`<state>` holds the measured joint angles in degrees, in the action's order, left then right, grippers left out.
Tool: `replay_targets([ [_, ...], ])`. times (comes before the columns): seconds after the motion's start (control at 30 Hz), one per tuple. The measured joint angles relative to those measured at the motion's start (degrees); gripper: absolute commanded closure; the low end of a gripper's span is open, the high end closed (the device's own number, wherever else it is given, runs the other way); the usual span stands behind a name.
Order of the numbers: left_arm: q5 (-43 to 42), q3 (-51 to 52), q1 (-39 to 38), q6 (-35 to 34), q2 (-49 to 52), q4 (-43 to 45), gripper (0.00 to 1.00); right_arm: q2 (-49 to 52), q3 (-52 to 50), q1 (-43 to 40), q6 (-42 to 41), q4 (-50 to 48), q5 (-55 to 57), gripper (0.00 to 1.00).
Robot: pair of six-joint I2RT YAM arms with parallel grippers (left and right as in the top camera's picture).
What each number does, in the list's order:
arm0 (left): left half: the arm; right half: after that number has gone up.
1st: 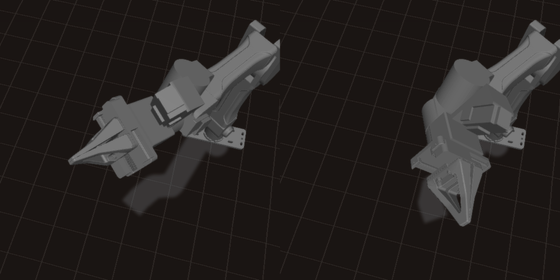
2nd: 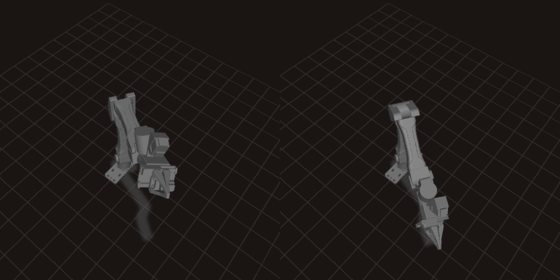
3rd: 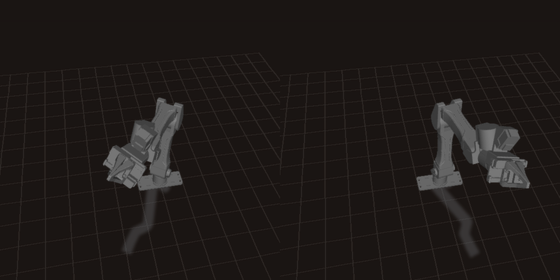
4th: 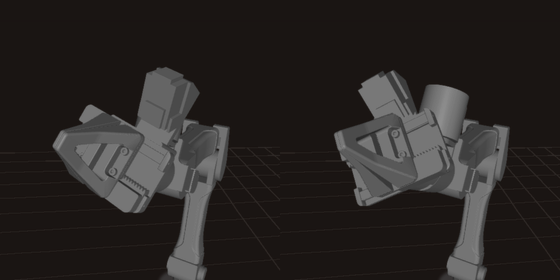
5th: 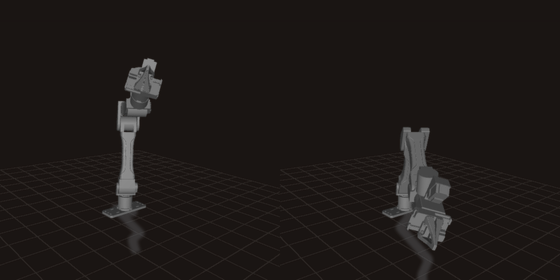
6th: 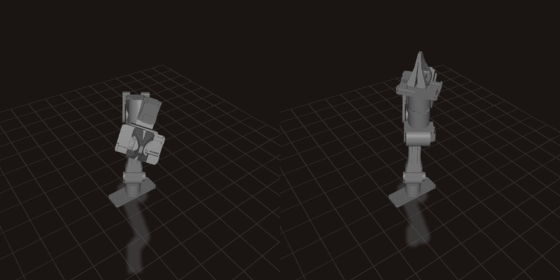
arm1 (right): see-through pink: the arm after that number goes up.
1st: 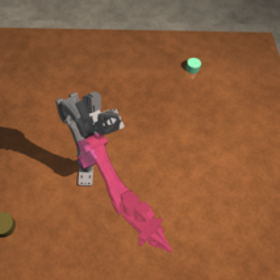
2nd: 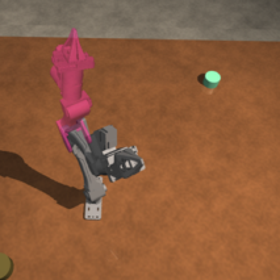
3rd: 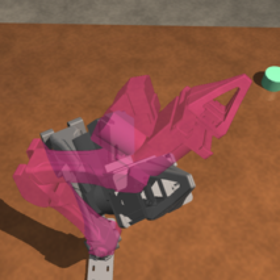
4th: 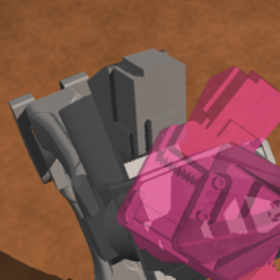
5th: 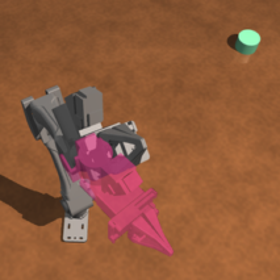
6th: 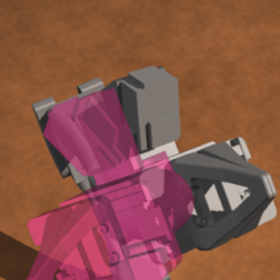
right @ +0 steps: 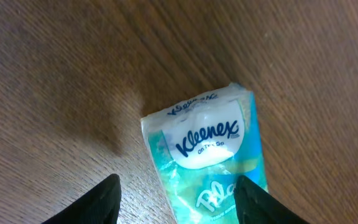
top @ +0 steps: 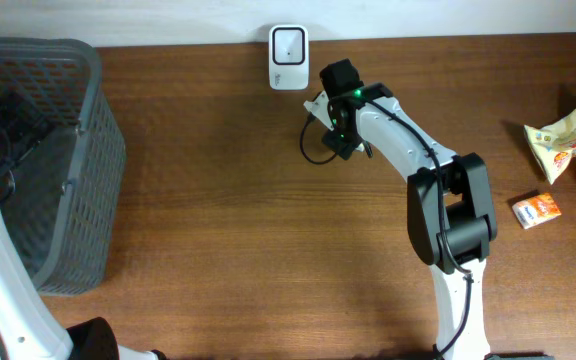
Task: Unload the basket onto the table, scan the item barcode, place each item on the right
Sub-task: 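Hold the teal tissue pack up to the scanner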
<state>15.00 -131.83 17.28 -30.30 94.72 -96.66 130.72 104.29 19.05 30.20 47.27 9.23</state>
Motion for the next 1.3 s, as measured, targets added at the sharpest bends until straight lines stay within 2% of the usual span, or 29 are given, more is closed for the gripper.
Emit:
replay_targets([
  [0.03,0.0,0.0,0.0,0.0,0.0,0.0,0.01,0.0,-0.7,-0.1,0.0,-0.2,0.0,0.42],
  [0.07,0.0,0.0,0.0,0.0,0.0,0.0,0.01,0.0,-2.4,-0.2,0.0,-1.0,0.0,0.57],
  [0.1,0.0,0.0,0.0,0.0,0.0,0.0,0.01,0.0,-3.3,-0.2,0.2,-2.4,0.4,0.94],
  [0.13,0.0,0.0,0.0,0.0,0.0,0.0,0.01,0.0,-3.6,-0.2,-0.2,-2.8,0.8,0.96],
  [0.17,0.0,0.0,0.0,0.0,0.0,0.0,0.01,-0.2,-3.8,-0.2,-0.4,-3.5,1.3,0.96],
  [0.23,0.0,0.0,0.0,0.0,0.0,0.0,0.01,-0.6,-3.8,-0.3,-6.2,-4.0,1.9,0.96],
  [0.27,0.0,0.0,0.0,0.0,0.0,0.0,0.01,-0.6,-2.3,-0.3,-12.3,-1.1,0.3,0.96],
  [0.3,0.0,0.0,0.0,0.0,0.0,0.0,0.01,-0.6,-1.1,-0.4,-14.2,1.0,-2.1,0.96],
  [0.33,0.0,0.0,0.0,0.0,0.0,0.0,0.01,-0.7,2.2,-0.5,-16.0,5.0,-9.4,0.96],
  [0.4,0.0,0.0,0.0,0.0,0.0,0.0,0.01,-0.9,5.9,-0.5,-17.2,7.2,-20.7,0.96],
  [0.47,0.0,0.0,0.0,0.0,0.0,0.0,0.01,-1.2,7.3,-0.5,-18.8,7.8,-44.4,0.96],
  [0.53,0.0,0.0,0.0,0.0,0.0,0.0,0.01,-1.2,7.3,-0.5,-24.2,7.8,-61.0,0.96],
  [0.57,0.0,0.0,0.0,0.0,0.0,0.0,0.01,-1.2,6.9,-0.5,-25.9,7.2,-63.5,0.96],
  [0.63,0.0,0.0,0.0,0.0,0.0,0.0,0.01,-0.2,3.5,-0.6,-34.4,3.7,-68.1,0.96],
  [0.73,0.0,0.0,0.0,0.0,0.0,0.0,0.01,0.2,-2.7,-2.5,-42.1,1.7,-64.8,0.91],
  [0.9,0.0,0.0,0.0,0.0,0.0,0.0,0.01,0.5,-7.8,-7.1,-46.0,1.4,-55.1,0.81],
  [0.97,0.0,0.0,0.0,0.0,0.0,0.0,0.01,0.5,-8.0,-9.6,-46.6,2.4,-49.4,0.63],
  [1.07,0.0,0.0,0.0,0.0,0.0,0.0,0.01,0.2,-6.1,-14.1,-46.0,9.6,-41.2,0.52],
  [1.1,0.0,0.0,0.0,0.0,0.0,0.0,0.01,0.2,-4.9,-14.9,-45.2,12.6,-39.7,0.45],
  [1.2,0.0,0.0,0.0,0.0,0.0,0.0,0.01,0.1,-0.9,-14.3,-36.8,15.3,-43.2,0.45],
  [1.3,0.0,0.0,0.0,0.0,0.0,0.0,0.01,0.1,-1.0,-9.0,-34.8,11.4,-44.8,0.45],
])
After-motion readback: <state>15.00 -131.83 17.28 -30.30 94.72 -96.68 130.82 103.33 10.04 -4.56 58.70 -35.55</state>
